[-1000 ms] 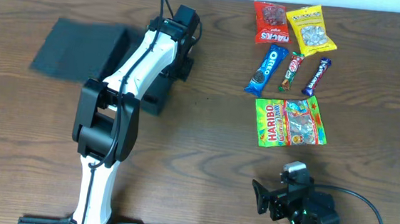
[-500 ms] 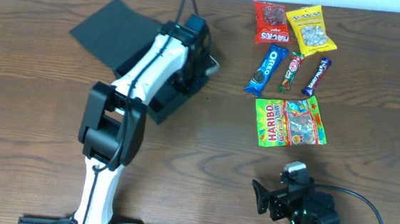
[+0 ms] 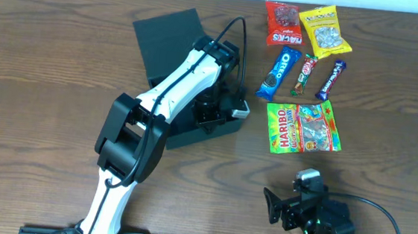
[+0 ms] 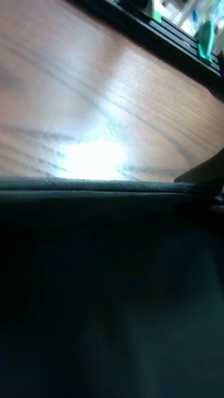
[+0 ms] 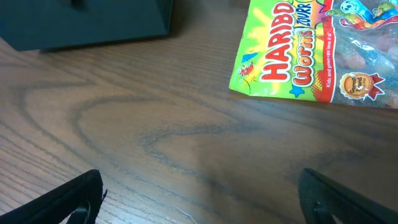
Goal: Pack container
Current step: 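Push the black box with the left gripper toward the table center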
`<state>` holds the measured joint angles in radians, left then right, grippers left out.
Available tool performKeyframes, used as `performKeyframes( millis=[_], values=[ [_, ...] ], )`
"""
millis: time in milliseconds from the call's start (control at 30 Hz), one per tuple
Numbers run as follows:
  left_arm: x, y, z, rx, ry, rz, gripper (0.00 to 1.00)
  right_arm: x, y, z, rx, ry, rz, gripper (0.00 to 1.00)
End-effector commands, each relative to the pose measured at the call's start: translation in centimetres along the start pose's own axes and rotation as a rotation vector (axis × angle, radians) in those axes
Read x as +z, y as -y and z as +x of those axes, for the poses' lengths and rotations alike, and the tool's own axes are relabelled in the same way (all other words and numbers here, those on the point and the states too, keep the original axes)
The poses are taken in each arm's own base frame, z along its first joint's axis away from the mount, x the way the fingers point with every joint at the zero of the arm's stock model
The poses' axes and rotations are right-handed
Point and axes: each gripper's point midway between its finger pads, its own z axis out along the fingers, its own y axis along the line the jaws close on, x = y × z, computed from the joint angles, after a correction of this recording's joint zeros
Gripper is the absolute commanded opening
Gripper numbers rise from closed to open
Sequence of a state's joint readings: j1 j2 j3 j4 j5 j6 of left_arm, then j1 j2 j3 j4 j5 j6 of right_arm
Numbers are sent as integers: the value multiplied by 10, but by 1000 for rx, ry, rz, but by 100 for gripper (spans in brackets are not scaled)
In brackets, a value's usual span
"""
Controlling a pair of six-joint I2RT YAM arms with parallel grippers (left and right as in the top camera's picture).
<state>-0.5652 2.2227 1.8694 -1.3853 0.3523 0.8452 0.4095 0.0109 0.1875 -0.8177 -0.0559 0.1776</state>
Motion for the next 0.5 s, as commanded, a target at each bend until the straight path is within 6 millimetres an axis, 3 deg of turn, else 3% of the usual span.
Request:
performKeyframes(
  millis=[0,33,100,233,300,367,467],
  values=[
    [8,5,-7,-1,24,43,57,1,-1,2,-13,-4,-7,99],
    [8,3,-8,-25,30,38,70,1,-1,2,-13,-4,-7,99],
    [7,3,-8,-61,31,36,84,1,-1,2,-13,-4,-7,99],
    [-15,0,-19,-190,86,-6,95,1,-1,2,-13,-4,-7,99],
    [-42,-3,-28,-243,150,-52,95,1,-1,2,-13,-4,-7,99],
    [-81,-12,-35,-344,240,-141,95,1,-1,2,-13,-4,-7,99],
    [-135,-26,-33,-492,363,-261,95,1,-1,2,-13,-4,-7,99]
  ],
)
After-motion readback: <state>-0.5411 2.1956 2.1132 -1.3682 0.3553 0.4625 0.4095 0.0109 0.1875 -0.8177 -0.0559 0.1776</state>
